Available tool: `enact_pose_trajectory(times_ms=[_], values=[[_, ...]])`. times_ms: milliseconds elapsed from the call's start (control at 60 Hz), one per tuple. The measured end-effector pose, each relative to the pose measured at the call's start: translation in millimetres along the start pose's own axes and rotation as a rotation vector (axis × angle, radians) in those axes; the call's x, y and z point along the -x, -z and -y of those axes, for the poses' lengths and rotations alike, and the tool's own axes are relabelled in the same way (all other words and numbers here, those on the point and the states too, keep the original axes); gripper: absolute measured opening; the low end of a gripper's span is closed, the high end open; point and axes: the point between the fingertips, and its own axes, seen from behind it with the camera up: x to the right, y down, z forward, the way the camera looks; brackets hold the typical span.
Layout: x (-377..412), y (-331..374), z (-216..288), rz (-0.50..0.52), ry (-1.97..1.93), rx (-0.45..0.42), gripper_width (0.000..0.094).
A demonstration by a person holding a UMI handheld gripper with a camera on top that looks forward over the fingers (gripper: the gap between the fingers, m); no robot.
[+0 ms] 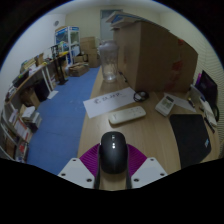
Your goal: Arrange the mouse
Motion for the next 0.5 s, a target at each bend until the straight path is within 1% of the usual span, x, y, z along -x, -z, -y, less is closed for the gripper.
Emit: enact_pose_trajectory(times_ms=[50, 83, 167, 250, 317, 367, 400, 450, 500], values=[[3.6, 12.6, 14.5, 0.043, -0.003, -0.024, 0.0354], [-0.7, 26.8, 29.4, 0.055, 0.002, -0.056, 0.0356], [-33.2, 65.2, 85.1, 0.056, 0.015, -0.172, 0.0355], [-93.0, 100.5, 146.0, 0.031, 0.011, -0.308, 0.0355], [-155.6, 118.0, 170.9, -0.016, 0.028, -0.377, 0.0353], [-199.3, 121.3, 178.0, -0.039, 0.034, -0.397, 0.0352], [-227.7, 117.8, 174.2, -0.051, 0.026, -0.392, 0.0353], [-266.0, 101.2, 154.8, -0.066, 0.020, -0.372, 0.0351], [-301.1, 83.0, 135.3, -0.079, 0.027, -0.328, 0.0353]])
